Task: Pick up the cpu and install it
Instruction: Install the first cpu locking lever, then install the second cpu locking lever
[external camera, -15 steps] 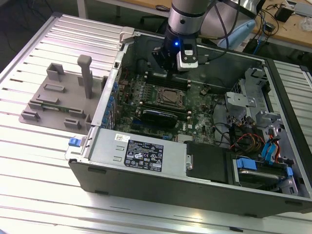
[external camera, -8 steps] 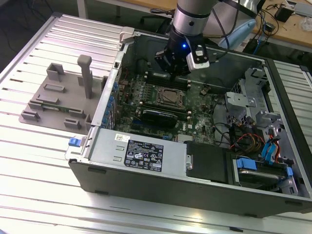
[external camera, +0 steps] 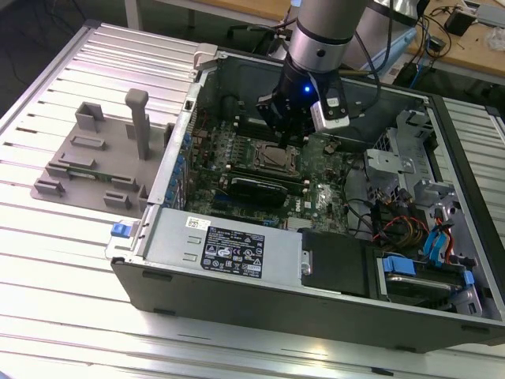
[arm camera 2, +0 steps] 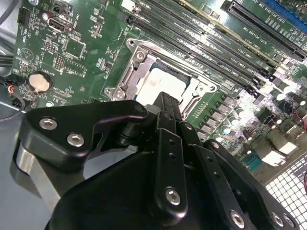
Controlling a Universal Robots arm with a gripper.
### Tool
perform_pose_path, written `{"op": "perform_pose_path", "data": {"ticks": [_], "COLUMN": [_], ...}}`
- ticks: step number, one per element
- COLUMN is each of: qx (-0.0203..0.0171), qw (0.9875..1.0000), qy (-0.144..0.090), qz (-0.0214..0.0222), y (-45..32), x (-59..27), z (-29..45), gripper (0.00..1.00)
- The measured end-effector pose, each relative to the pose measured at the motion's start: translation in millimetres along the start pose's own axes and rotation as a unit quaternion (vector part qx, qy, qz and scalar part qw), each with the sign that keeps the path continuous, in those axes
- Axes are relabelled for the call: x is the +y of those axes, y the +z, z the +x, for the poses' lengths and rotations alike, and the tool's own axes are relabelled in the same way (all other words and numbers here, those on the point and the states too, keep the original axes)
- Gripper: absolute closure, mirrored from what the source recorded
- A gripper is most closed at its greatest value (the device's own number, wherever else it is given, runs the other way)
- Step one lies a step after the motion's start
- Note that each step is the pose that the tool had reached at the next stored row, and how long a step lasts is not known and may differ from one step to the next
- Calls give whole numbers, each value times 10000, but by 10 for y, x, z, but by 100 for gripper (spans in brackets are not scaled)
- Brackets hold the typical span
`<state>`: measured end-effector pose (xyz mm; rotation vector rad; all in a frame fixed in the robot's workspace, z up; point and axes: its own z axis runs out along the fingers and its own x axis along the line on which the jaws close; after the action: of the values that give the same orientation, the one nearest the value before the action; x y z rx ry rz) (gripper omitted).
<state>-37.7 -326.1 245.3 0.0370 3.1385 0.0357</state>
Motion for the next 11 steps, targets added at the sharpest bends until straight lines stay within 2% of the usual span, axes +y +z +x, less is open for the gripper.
{"op": "perform_pose_path", "data": {"ticks": [11], "qx": [0], "qw": [10000], "qy": [-1], "qz": [0], "y": [-28], "x": [0], "z": [0], "gripper": [89]}}
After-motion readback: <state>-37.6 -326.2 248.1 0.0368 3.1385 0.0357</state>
